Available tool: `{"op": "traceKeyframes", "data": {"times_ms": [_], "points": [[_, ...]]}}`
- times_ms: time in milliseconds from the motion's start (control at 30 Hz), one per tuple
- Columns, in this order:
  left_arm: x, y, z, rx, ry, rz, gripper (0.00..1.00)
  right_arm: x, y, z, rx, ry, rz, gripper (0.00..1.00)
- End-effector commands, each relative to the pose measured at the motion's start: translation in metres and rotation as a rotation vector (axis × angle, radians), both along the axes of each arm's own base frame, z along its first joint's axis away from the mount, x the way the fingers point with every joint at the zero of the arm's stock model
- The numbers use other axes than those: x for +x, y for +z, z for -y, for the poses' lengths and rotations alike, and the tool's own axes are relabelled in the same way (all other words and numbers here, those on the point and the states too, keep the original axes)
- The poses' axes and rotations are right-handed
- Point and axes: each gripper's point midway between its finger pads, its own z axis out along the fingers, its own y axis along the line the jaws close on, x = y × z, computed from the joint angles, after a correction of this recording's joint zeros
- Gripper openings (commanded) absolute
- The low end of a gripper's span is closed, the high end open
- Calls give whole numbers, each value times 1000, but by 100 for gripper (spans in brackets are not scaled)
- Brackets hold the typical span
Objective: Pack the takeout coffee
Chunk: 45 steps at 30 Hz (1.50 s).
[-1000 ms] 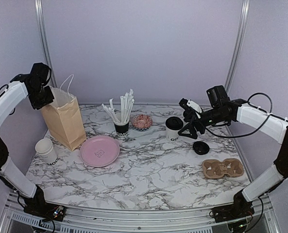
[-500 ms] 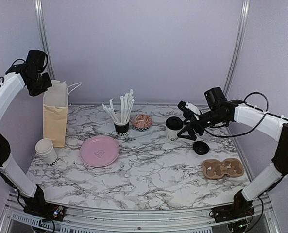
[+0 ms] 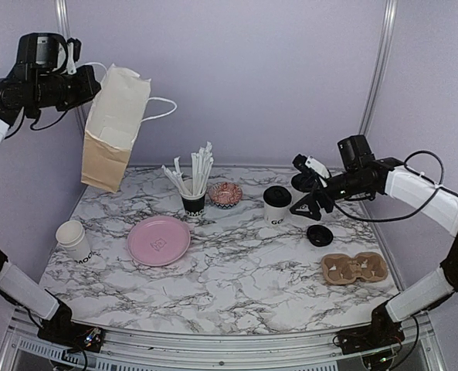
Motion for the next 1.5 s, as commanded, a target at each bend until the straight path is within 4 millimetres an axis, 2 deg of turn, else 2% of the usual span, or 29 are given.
{"op": "traceKeyframes", "data": {"times_ms": [0, 100, 267, 433, 567, 667, 800, 967, 1100, 1167, 1267, 1367, 1467], "points": [[-47, 37, 62, -53, -283, 82, 0, 6, 37, 32, -16, -100, 101, 99], [-74, 42, 103, -94, -472, 80, 0, 10, 44, 60, -60, -147, 113, 99], [-112, 30, 157, -110, -717, 28, 0, 1, 23, 109, -183, -166, 32, 83], [-140, -17, 208, -79, -940, -102, 0, -29, -13, 152, -358, -121, -35, 67], [-167, -64, 253, -28, -1131, -217, 0, -64, -42, 168, -508, -11, -41, 60], [-182, -92, 279, -11, -1242, -294, 0, -73, -63, 185, -614, -12, -75, 50], [-185, -119, 298, -8, -1308, -376, 0, -84, -85, 195, -659, -32, -184, 48], [-191, -139, 310, -27, -1383, -447, 0, -99, -98, 195, -678, 14, -174, 46], [-192, -155, 317, -19, -1413, -494, 0, -95, -110, 200, -703, 2, -183, 40], [-191, -163, 319, -13, -1419, -516, 0, -86, -113, 199, -693, -12, -174, 39], [-189, -172, 323, -9, -1418, -536, 0, -76, -115, 194, -663, -5, -171, 48], [-187, -179, 325, 2, -1420, -547, 0, -75, -117, 184, -616, 38, -171, 57], [-185, -186, 326, 9, -1414, -563, 0, -73, -120, 174, -586, 73, -165, 61]]}}
